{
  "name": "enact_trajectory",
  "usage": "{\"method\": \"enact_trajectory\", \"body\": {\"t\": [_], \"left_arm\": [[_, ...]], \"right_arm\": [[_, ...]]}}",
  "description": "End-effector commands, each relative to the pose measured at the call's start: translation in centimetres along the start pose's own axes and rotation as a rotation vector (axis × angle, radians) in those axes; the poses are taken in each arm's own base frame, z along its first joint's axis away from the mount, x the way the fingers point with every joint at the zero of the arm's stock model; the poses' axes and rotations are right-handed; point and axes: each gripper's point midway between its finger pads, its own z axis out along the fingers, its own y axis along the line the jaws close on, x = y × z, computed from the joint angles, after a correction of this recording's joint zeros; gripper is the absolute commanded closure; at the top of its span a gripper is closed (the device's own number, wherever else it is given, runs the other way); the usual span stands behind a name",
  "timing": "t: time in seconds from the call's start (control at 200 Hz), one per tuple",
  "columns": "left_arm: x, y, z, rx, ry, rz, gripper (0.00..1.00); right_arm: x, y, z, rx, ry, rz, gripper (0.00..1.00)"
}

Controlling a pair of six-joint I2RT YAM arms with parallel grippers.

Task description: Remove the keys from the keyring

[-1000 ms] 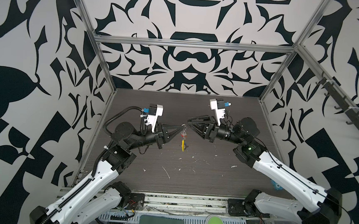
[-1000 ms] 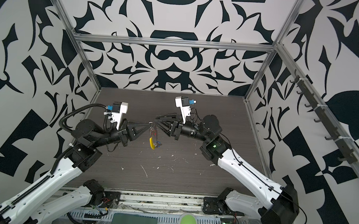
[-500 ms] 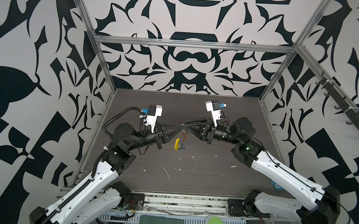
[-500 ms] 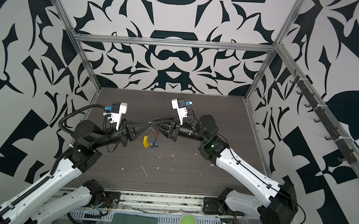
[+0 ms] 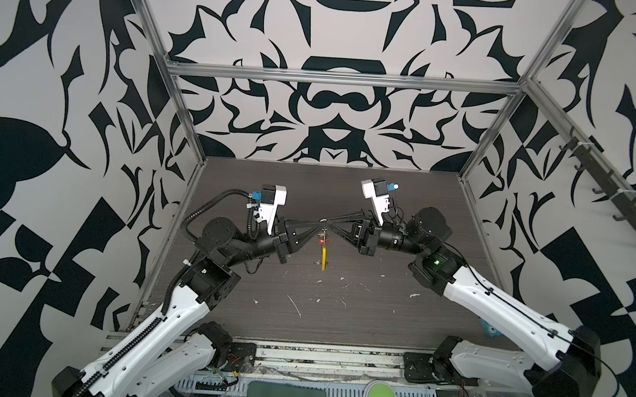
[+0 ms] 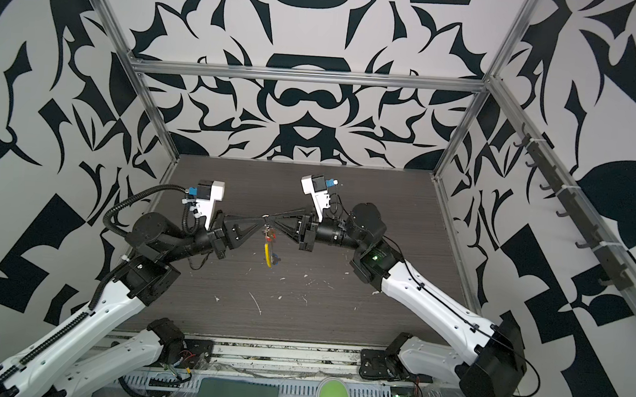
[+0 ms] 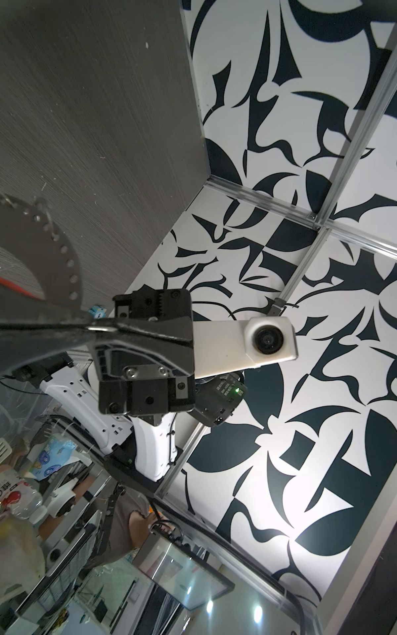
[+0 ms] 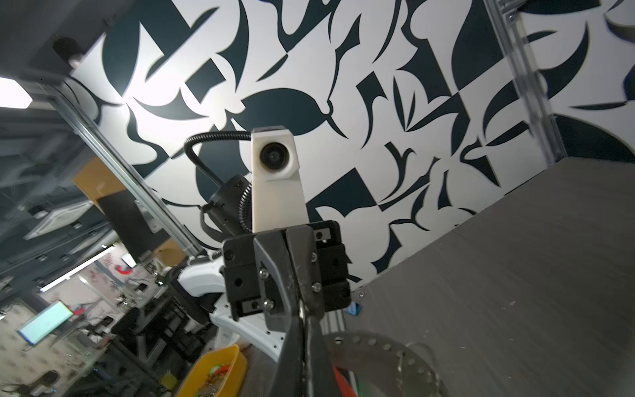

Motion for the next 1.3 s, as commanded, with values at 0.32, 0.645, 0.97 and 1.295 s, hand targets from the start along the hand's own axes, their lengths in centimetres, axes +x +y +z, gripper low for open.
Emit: {"method": "enact_trajectory", "body": {"t": [0.32,0.645,0.97,1.295], "left_arm": [[0.5,-5.3,-0.5,0.292,0.073,0.012,0.97],[0.4,-5.3,-1.1,0.246,0.068,0.011,0.51],[1.1,-3.0,-2.2,0.002,0.146,0.101,0.57],[2.6,-1.5,-1.0,-0.033,0.316,0.048,0.65]], "right_arm": [[-1.5,1.9,-0.3,-0.091,0.020,-0.062,1.00],[-1.7,1.6,-1.0,-0.026,0.059,-0.094,1.00],[0.2,1.4,-1.7,0.043,0.242,-0.149,1.00],[1.1,0.7,-2.1,0.107,0.358,-0.184,1.00]]}}
